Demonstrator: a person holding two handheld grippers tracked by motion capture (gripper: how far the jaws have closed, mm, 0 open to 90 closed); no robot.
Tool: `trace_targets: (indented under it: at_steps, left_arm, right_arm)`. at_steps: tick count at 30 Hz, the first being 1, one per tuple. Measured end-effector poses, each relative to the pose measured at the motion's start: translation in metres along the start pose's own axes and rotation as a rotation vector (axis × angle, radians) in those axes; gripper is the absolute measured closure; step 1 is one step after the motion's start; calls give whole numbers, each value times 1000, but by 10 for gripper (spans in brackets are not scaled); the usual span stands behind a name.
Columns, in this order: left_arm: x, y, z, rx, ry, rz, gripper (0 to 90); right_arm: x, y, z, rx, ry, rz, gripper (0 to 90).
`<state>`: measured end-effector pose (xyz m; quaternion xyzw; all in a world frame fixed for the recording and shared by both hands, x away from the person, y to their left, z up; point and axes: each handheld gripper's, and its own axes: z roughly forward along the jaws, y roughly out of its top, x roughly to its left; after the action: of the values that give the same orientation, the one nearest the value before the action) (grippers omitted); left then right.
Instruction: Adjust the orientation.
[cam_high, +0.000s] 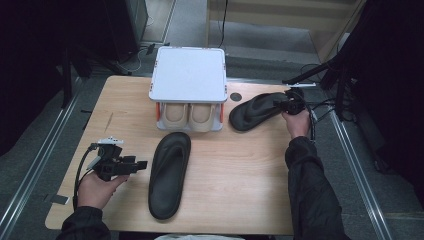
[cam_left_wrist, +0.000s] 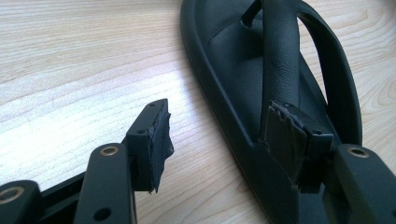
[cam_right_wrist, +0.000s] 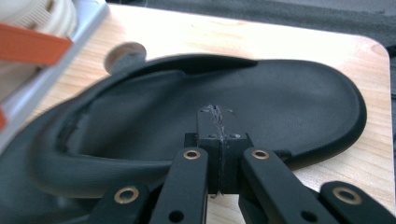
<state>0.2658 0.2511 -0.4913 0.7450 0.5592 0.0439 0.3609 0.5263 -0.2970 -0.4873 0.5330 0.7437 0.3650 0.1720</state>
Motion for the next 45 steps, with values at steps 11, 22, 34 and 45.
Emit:
trace_targets:
  at_steps: [11, 22, 34, 45]
  left_arm:
    - [1, 1, -2, -18, -2, 3, 406]
    - [-2, 11, 1, -22, -33, 30, 404]
    - [0, 24, 8, -18, -51, 53, 402]
    - [1, 34, 13, -8, -62, 70, 402]
  right_arm:
    - [1, -5, -2, 49, 6, -6, 900]
    - [13, -24, -23, 77, 1, -24, 900]
    - [28, -41, -37, 88, 6, -19, 900]
    - [48, -56, -50, 99, 15, -24, 900]
